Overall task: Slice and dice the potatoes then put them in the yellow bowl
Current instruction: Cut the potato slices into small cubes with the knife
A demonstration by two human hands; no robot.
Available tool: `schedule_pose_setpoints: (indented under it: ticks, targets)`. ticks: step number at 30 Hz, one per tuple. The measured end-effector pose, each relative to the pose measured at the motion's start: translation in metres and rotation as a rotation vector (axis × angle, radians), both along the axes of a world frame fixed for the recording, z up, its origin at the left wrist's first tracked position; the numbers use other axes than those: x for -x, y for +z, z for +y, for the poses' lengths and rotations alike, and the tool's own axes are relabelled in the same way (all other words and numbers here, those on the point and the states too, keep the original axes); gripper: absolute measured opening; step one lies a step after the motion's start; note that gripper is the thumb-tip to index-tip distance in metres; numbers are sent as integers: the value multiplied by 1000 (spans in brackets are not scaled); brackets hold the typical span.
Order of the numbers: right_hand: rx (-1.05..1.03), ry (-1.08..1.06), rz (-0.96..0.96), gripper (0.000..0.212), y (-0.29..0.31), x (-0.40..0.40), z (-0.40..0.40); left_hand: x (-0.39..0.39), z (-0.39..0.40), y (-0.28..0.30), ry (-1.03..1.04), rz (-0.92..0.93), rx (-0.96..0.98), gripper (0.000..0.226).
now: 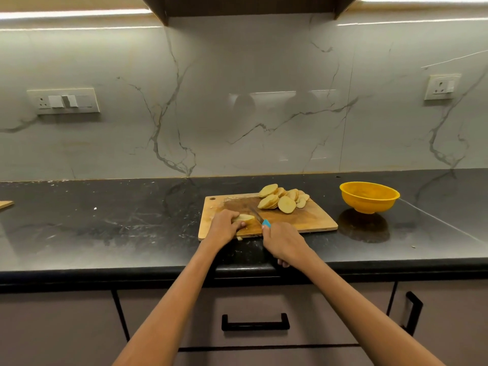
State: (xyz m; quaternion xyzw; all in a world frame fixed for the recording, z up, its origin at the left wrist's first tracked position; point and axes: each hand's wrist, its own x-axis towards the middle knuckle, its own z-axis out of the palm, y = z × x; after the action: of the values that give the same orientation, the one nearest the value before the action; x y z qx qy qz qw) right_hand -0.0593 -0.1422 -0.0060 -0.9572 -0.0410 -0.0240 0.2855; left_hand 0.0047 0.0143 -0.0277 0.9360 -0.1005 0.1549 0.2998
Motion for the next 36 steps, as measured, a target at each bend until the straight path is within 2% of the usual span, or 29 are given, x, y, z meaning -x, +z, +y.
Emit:
schedule_pose_setpoints:
  ticks: [3,10,17,20,25,28,31,33,36]
  targets:
    - [4,0,11,43,0,3,3,-1,0,1,-14,4,-1,19]
    - [75,-23,105,45,4,1,8,-6,2,-1,-38,10,-45,31]
    - [170,-3,255,34,23,-13,26,-11,7,-2,-72,-6,15,39]
    - [240,33,184,26,23,-6,24,-8,4,-2,-48,-14,7,40]
    - [485,53,-15,30,6,7,14,-6,3,-2,-34,-25,9,41]
    - [528,36,-89,29,-1,14,13,-4,5,-6,-51,-60,32,37]
    - [521,16,-159,29,-1,14,15,-6,8,-12,-47,-67,47,26]
    - [439,-9,-136,29,0,7,15,-5,10,-13,-19,-60,47,39]
    - [224,-60,-95,36,2,-1,13,-4,11,-12,-19,-50,54,44]
